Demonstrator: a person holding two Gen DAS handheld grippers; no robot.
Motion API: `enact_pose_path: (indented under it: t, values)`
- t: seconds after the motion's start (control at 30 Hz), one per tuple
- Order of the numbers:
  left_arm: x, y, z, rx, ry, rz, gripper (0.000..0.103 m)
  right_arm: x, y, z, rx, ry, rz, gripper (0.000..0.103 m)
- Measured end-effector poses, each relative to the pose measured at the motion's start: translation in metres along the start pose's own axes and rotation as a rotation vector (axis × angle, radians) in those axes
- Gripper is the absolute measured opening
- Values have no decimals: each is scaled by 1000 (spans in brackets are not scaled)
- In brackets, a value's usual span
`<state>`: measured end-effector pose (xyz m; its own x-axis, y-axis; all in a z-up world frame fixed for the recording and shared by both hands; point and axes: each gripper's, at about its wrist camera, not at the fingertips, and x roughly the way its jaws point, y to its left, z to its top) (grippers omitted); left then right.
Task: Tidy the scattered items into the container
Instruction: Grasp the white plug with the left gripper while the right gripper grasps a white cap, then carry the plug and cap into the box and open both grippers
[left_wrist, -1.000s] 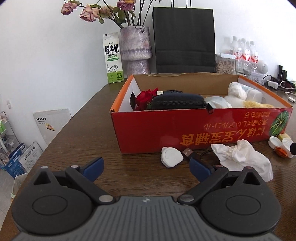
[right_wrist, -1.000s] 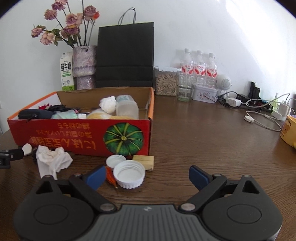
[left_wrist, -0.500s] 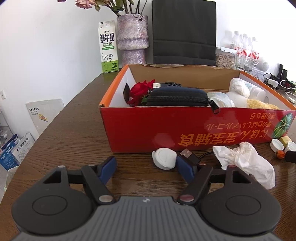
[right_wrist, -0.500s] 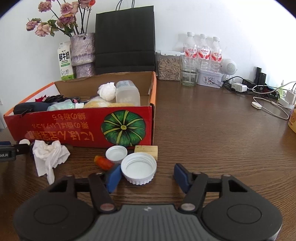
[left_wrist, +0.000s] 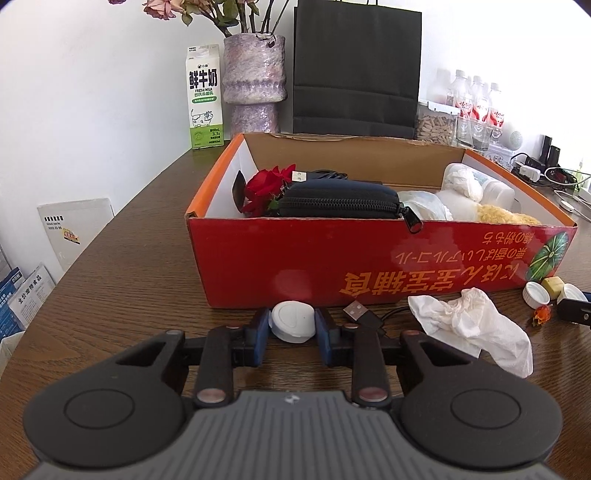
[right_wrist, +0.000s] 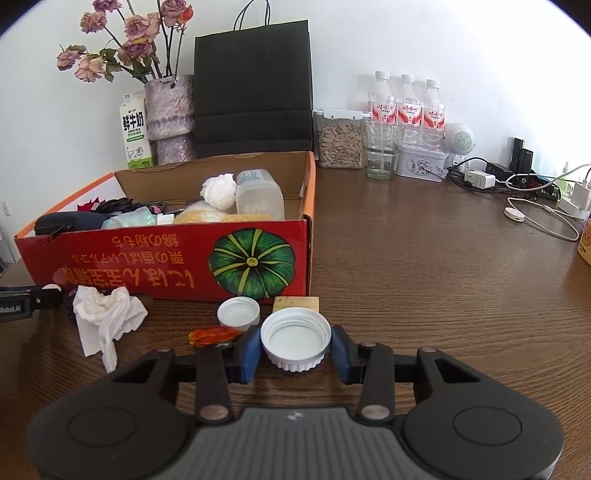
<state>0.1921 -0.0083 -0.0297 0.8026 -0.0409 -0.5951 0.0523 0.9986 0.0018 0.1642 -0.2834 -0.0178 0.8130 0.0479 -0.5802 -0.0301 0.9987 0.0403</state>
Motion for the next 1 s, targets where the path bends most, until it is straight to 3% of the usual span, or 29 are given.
enact_pose_path:
  t: [0.3, 0.53, 0.73, 1.0]
  values:
    - [-4, 6, -2, -45, -12, -3, 27, -4, -1, 0, 8, -24, 5, 39]
    - [-34, 8, -12, -81, -156, 36, 27, -20, 4, -4, 1, -120, -9, 39]
    - [-55, 11, -8, -81, -214, 34, 27, -37, 14, -3, 0, -222, 8, 39]
    - [-68, 5, 25, -82, -329, 5, 27, -40, 48, 35, -53, -322, 88, 39]
